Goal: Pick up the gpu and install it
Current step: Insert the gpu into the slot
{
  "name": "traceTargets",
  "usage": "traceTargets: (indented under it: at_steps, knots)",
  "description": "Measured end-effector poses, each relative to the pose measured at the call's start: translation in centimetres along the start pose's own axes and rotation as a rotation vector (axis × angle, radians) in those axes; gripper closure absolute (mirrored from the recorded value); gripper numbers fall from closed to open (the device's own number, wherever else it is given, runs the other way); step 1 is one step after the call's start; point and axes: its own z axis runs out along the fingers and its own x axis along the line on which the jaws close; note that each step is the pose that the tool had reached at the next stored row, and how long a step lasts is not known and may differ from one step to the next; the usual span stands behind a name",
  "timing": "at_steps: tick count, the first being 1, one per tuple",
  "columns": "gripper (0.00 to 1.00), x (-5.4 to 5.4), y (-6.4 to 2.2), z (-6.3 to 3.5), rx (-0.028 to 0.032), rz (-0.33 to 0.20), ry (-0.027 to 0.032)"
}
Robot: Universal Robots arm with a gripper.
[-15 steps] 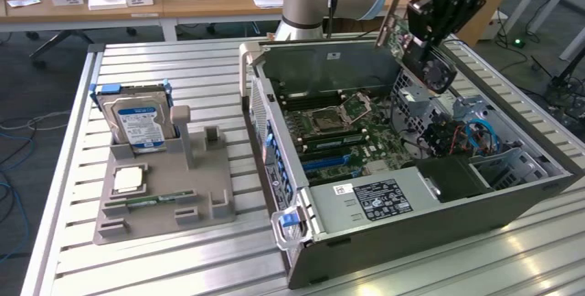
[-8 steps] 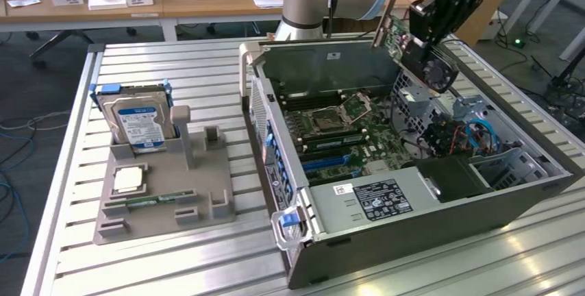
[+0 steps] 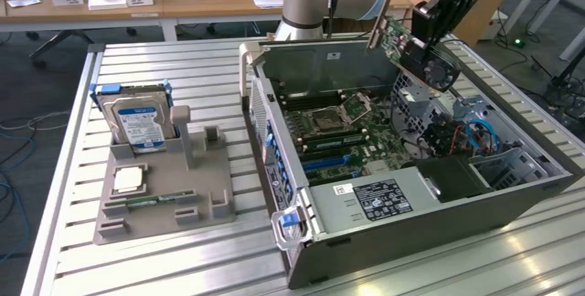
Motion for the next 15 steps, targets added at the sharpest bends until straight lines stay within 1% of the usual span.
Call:
traceTargets:
  at_steps: [15]
  knots:
    - [0.74, 0.0, 0.0, 0.03, -0.0045, -0.224, 0.0116]
